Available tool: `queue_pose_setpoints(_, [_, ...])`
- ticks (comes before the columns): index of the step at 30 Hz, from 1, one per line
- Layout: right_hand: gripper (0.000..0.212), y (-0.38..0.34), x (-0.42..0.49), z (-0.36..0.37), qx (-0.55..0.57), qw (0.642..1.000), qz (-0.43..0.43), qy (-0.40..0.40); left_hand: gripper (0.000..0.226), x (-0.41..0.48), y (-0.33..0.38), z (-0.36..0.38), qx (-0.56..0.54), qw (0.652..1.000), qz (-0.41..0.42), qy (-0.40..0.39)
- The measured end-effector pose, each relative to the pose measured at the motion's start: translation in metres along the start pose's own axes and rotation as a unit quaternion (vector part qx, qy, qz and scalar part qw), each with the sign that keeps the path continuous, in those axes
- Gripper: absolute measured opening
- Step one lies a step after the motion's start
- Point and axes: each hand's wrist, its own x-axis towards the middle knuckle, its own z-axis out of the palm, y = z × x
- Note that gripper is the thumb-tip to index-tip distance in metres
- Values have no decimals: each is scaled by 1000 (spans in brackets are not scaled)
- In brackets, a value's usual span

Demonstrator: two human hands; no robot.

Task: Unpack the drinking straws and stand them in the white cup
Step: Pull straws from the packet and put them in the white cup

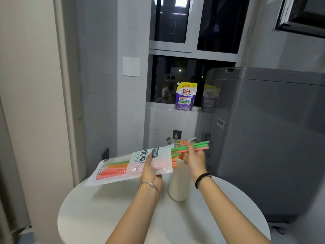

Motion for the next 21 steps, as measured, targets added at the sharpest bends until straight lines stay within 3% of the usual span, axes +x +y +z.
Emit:
queue_pose_setpoints(4, [30, -9, 9, -12, 43, 992, -58, 107, 47, 5, 4, -1, -19, 1000, -2, 9])
queue_pose_setpoints(7, [26, -3, 10, -10, 29, 996, -65, 52, 36, 4, 1, 1, -13, 1000, -19, 7])
queue_pose_setpoints(12, [12, 7, 13, -2, -33, 998, -33, -50, 42, 5, -9, 7, 7, 1000, -31, -2])
queue_pose_setpoints(21, [36, -37, 47, -42, -73, 981, -168, 66, 50, 26, -6, -1, -2, 1000, -5, 22])
